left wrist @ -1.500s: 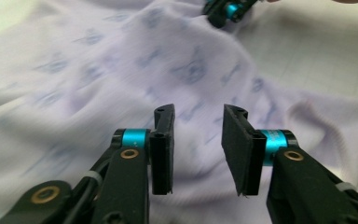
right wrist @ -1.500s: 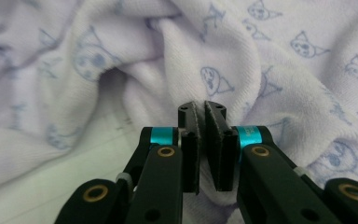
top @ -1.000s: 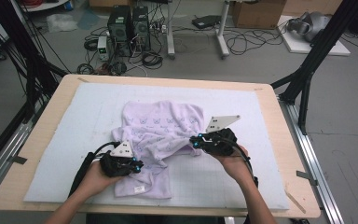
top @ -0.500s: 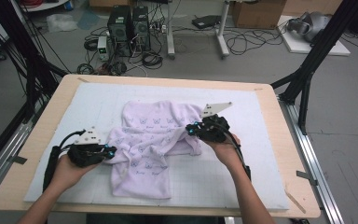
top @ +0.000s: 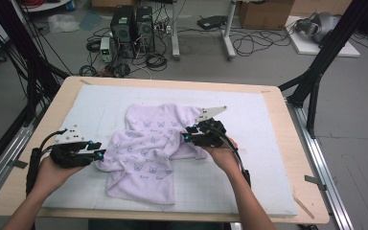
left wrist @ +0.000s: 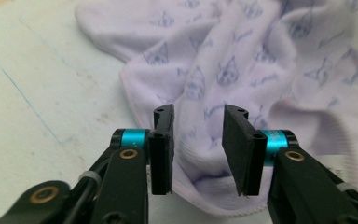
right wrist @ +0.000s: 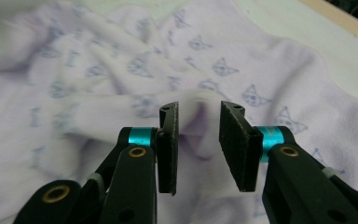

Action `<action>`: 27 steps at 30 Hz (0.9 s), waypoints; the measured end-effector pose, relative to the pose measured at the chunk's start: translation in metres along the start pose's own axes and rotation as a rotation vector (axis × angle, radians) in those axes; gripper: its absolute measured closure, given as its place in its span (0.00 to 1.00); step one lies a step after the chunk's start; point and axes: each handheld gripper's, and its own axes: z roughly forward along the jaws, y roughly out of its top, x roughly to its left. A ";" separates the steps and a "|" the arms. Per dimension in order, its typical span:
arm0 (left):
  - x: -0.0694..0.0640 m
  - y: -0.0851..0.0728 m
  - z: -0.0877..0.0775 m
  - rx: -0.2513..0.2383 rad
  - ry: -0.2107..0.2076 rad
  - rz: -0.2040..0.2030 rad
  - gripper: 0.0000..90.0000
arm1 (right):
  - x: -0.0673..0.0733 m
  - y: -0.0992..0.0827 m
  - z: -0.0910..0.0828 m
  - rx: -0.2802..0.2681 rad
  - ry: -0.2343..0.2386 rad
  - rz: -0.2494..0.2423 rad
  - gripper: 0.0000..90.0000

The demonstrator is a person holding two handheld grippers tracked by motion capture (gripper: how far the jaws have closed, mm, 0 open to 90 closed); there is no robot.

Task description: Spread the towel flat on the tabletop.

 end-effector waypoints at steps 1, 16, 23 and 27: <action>-0.002 0.002 -0.002 -0.013 -0.005 0.002 0.69 | 0.006 -0.001 -0.005 -0.012 0.010 0.002 0.76; -0.027 -0.017 0.057 0.103 -0.096 0.050 0.63 | 0.070 -0.039 0.031 0.072 0.177 -0.074 0.72; -0.031 -0.016 0.061 0.126 -0.135 0.080 0.94 | 0.071 -0.046 0.053 0.119 0.240 -0.045 0.94; -0.036 -0.011 0.054 0.097 -0.130 0.085 0.98 | 0.068 -0.045 0.042 0.099 0.268 -0.051 0.96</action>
